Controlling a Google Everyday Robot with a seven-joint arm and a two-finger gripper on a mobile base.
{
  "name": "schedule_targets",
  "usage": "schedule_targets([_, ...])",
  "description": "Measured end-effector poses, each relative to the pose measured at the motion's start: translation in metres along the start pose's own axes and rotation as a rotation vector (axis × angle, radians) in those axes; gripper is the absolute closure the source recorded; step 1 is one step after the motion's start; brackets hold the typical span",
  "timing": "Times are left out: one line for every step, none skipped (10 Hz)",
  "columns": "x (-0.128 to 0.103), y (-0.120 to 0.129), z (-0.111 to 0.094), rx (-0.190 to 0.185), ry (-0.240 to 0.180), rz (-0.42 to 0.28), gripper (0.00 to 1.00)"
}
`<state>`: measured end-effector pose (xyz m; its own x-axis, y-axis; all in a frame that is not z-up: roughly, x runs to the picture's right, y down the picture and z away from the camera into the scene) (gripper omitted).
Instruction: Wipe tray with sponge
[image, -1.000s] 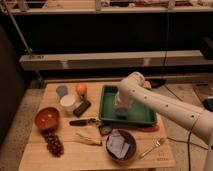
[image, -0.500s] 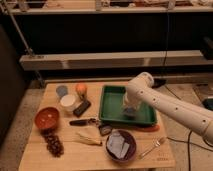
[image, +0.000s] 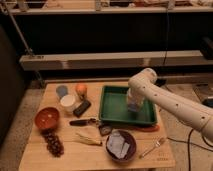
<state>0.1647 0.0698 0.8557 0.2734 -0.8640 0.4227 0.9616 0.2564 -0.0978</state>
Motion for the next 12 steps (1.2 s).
schedule_targets([0.006,-0.004,0.002,0.001,0.004,-0.001,0.79])
schedule_targets([0.011,-0.006,0.003,0.003,0.005,-0.002,0.79])
schedule_targets([0.014,-0.011,0.005,0.008,0.006,-0.007,0.79])
schedule_targets([0.014,-0.019,0.007,0.016,0.004,-0.017,0.79])
schedule_targets([0.012,-0.036,0.012,0.036,-0.006,-0.039,0.79])
schedule_targets([0.008,-0.05,0.017,0.054,-0.019,-0.059,0.79])
schedule_targets([0.005,-0.06,0.02,0.072,-0.031,-0.074,0.79])
schedule_targets([-0.004,-0.077,0.027,0.102,-0.058,-0.112,0.79])
schedule_targets([-0.012,-0.088,0.03,0.124,-0.075,-0.137,0.79])
schedule_targets([-0.016,-0.093,0.031,0.138,-0.083,-0.154,0.79])
schedule_targets([-0.023,-0.095,0.03,0.153,-0.091,-0.173,0.79])
schedule_targets([-0.031,-0.096,0.027,0.168,-0.098,-0.191,0.79])
